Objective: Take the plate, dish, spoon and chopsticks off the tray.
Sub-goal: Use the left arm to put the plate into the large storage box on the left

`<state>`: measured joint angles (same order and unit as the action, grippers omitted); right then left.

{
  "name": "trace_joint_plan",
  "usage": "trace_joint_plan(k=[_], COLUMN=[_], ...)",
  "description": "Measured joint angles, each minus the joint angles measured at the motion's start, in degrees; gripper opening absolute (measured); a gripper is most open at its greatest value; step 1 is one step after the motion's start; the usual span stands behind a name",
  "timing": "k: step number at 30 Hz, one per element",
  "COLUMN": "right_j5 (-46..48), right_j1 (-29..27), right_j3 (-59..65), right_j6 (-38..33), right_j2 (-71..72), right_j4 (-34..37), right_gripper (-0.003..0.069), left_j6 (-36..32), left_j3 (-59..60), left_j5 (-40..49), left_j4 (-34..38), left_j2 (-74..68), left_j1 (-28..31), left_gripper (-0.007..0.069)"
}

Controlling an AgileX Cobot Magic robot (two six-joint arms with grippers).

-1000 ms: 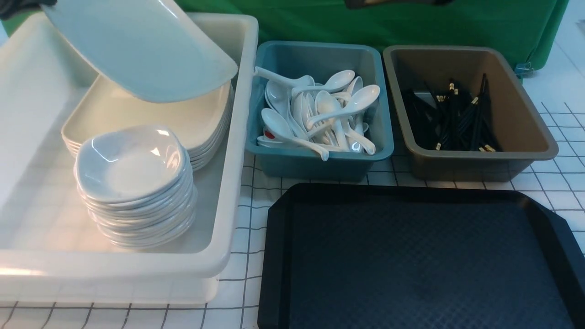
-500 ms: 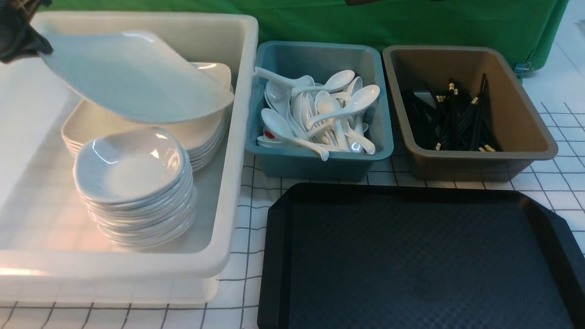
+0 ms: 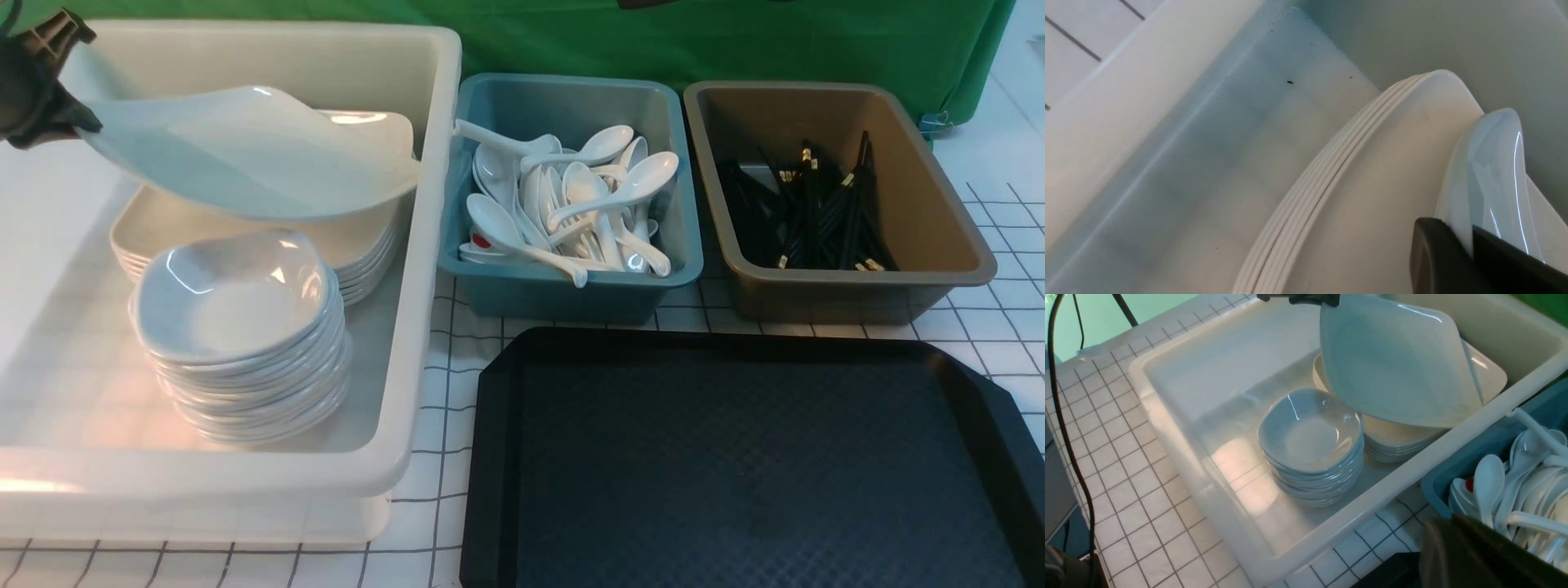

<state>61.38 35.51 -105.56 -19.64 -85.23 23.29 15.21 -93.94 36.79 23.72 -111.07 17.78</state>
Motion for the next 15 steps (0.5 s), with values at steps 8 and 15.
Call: trace_joint_plan(k=[8,15], right_j5=[0.00,0.06], right_j1=[0.06,0.06], right_j3=[0.00,0.00], right_j6=[0.00,0.00], right_j2=[0.00,0.00], right_j4=[-0.19,-0.65], right_gripper=[0.0007,0.0007], left_j6=[3.60,4.94], left_j3=[0.00,0.00], left_j5=[0.11,2.97], left_j4=[-4.17,-11.63], left_j2=[1.83,4.60], left_j1=[-0.28,-0.28], left_gripper=[0.0013,0.0013])
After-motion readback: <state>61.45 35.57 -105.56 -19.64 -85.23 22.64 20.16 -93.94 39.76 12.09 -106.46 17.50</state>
